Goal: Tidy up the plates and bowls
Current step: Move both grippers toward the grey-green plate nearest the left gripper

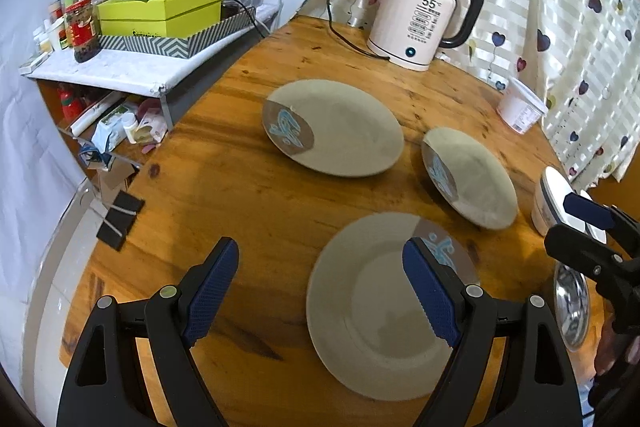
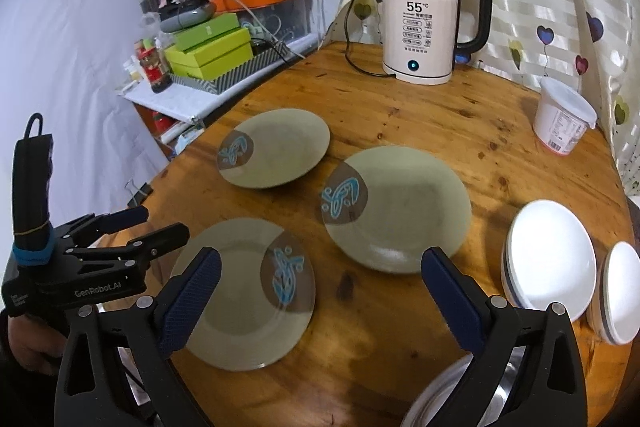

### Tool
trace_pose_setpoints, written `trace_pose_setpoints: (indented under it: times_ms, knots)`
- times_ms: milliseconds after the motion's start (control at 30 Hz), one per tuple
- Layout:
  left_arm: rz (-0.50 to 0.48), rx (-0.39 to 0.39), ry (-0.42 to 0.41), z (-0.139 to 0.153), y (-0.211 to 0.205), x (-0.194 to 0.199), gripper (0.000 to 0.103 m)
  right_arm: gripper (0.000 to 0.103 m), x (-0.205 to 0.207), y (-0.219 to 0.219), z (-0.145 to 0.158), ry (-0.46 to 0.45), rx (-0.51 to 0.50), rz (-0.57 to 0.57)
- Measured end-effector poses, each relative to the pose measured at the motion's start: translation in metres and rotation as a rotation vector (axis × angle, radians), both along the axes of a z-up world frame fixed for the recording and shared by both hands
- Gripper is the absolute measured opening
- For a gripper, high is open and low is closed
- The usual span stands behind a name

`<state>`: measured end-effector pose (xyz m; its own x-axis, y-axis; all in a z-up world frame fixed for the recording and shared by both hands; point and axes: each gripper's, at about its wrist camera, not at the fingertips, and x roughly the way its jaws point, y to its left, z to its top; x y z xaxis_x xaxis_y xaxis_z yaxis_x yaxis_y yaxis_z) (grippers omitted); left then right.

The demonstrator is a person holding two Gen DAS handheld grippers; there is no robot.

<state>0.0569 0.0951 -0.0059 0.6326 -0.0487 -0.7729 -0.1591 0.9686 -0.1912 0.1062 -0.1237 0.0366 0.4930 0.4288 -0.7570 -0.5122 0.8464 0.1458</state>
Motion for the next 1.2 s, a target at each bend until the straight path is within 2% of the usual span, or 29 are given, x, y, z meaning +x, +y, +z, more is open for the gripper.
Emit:
trace_pose_setpoints:
  times_ms: [300,467,700,767,800,833,1067,1100,1200]
  knots:
    - [0.014,-0.006,-0.006,-0.003,0.017,0.024,0.085,0.1,0.034,0.012,0.0,0.045,0.006,0.012]
    - [0.004,0.007,-0.014,-0.003,0.02,0.036,0.085,0.088,0.051,0.024,-0.002,0.064,-0.008,0.025]
    - [0.044,-0.013,0.002,-0.01,0.035,0.055,0.084,0.087,0.078,0.044,-0.008,0.109,-0.003,0.048]
    - [0.062,-0.023,0.004,-0.012,0.041,0.06,0.084,0.083,0.084,0.049,-0.009,0.111,0.002,0.058]
    - [0.066,-0.028,0.003,-0.013,0.043,0.063,0.082,0.074,0.09,0.052,-0.011,0.117,0.0,0.057]
    - [0.071,-0.029,0.004,-0.013,0.044,0.065,0.081,0.07,0.093,0.055,-0.013,0.125,-0.002,0.055]
    - [0.086,-0.053,0.017,-0.023,0.051,0.082,0.075,0.068,0.12,0.073,-0.031,0.163,-0.005,0.058]
    - [0.086,-0.061,0.02,-0.025,0.052,0.084,0.072,0.066,0.123,0.074,-0.032,0.165,-0.004,0.058]
    - [0.086,-0.068,0.027,-0.029,0.053,0.09,0.07,0.062,0.133,0.081,-0.038,0.178,0.001,0.065]
